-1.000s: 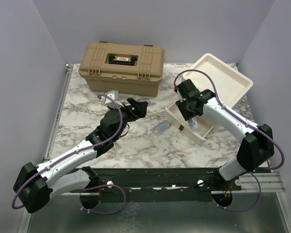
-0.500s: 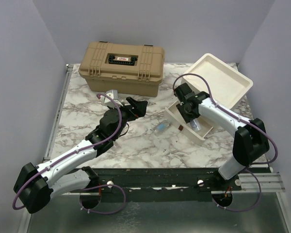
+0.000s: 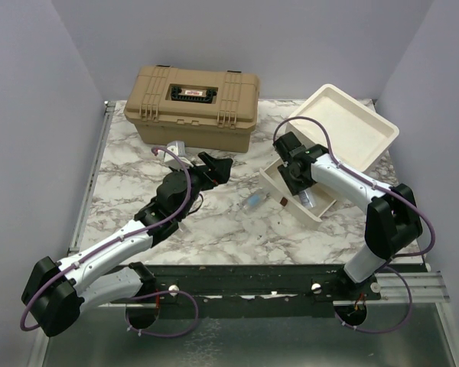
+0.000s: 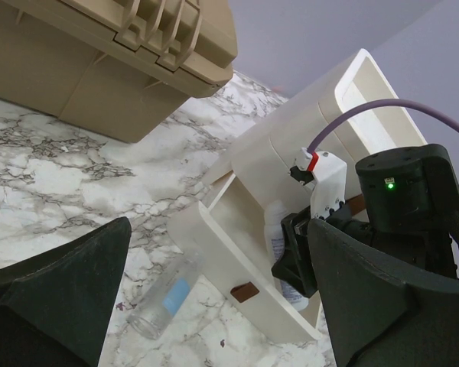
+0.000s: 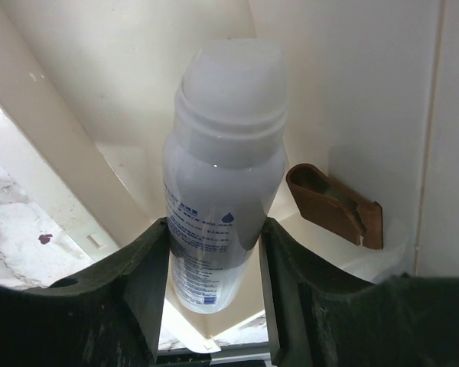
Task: Organize the makeup
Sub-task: Place the makeup in the drawer.
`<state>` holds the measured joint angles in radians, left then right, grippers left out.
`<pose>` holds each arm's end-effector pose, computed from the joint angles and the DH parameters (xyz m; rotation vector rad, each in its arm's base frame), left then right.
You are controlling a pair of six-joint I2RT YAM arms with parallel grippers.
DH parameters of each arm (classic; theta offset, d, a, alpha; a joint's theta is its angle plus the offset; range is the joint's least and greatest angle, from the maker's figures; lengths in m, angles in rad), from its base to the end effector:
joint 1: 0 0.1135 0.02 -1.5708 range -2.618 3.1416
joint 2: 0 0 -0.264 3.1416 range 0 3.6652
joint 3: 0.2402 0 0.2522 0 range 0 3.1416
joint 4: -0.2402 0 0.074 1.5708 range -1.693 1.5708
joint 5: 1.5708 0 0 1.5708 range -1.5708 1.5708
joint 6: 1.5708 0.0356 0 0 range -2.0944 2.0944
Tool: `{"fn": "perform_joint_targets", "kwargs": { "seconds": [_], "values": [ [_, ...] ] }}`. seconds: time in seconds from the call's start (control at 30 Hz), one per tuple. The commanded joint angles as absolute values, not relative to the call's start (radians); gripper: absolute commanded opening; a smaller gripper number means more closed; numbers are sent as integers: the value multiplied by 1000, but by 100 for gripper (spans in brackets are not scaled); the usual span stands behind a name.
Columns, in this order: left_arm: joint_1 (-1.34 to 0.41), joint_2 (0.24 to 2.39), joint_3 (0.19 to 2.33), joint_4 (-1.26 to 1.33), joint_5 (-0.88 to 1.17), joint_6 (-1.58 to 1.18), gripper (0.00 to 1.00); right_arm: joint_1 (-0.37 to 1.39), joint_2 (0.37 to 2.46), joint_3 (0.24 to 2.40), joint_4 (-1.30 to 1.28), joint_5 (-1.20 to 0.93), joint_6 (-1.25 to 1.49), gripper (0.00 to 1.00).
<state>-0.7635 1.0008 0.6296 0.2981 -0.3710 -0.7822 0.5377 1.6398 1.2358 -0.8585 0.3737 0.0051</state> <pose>0.1783 -0.1528 0.2950 -0.3101 1.6846 -0.8683 0.2811 0.1525 0.2337 -0.6392 2.6472 -0.3824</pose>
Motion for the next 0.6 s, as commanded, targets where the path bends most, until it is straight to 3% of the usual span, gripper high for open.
{"fn": "perform_joint_targets", "kwargs": {
  "seconds": [0.0, 0.57],
  "values": [
    [-754, 1000, 631, 316, -340, -787, 99, 545, 1642, 1235, -884, 366, 46, 49],
    [-743, 1006, 620, 349, -309, -807, 99, 545, 1652, 1257, -940, 392, 126, 56]
  ]
}}
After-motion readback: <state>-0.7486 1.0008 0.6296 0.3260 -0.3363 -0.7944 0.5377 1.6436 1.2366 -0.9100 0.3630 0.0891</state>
